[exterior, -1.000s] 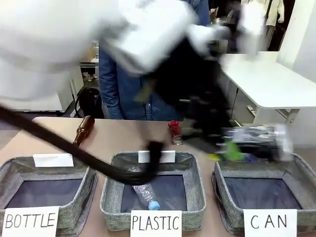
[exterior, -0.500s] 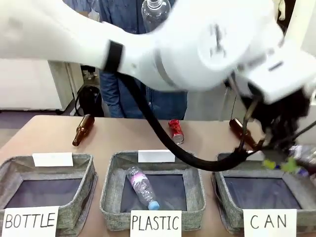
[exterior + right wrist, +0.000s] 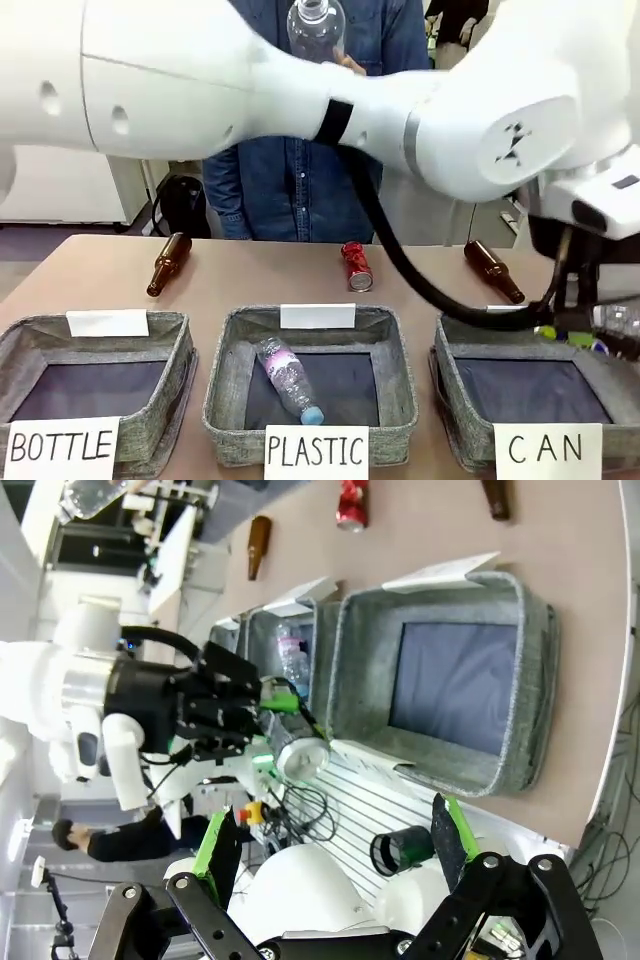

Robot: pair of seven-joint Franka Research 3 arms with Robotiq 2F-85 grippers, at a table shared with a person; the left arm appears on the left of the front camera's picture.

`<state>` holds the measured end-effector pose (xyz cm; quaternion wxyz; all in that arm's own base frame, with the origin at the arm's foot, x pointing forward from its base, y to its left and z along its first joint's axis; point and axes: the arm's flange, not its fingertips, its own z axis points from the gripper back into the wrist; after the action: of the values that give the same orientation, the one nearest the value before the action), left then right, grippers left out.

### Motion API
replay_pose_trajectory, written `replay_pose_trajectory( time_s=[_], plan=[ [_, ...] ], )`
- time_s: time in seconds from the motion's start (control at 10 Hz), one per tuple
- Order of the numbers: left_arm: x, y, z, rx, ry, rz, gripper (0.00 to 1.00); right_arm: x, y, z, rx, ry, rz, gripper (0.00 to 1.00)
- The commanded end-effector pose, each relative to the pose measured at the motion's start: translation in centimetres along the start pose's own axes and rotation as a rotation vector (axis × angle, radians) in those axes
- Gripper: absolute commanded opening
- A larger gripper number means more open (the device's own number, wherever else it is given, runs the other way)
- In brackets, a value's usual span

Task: Sort the can waste into the basket.
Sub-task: Pick up the can waste from the table and place it in the right Fabric basket.

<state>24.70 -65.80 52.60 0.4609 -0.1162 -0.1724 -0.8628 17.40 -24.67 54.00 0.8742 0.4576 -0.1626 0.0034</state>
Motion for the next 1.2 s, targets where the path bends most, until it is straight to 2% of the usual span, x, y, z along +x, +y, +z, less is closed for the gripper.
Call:
replay_pose_trajectory(
  time_s=[0.0, 0.4, 0.5, 0.6, 0.7, 1.1],
  plan=[
    [0.4, 1.1, 0.1, 0.076, 0.058, 0.065, 0.37, 0.2, 0.2, 0.3, -0.001, -0.025, -0.024, 1.0],
    [-0.2, 1.2, -0.1, 0.113, 0.074, 0.079, 0.37, 0.2, 0.2, 0.3, -0.001, -0.025, -0.024, 1.0],
    [-0.3, 1.2, -0.1, 0.113, 0.077, 0.074, 0.61, 0.2, 0.2, 0.3, -0.001, -0.025, -0.024, 1.0],
    [-0.4, 1.2, -0.1, 0.111, 0.082, 0.072, 0.94, 0.2, 0.2, 0.3, -0.001, -0.025, -0.024, 1.0],
    [-0.5, 1.1, 0.1, 0.117, 0.078, 0.079, 1.0, 0.2, 0.2, 0.3, -0.001, -0.025, -0.024, 1.0],
    [-0.7, 0.7, 1.1, 0.15, 0.092, 0.081, 1.0, 0.2, 0.2, 0.3, -0.001, -0.025, -0.024, 1.0]
  ],
)
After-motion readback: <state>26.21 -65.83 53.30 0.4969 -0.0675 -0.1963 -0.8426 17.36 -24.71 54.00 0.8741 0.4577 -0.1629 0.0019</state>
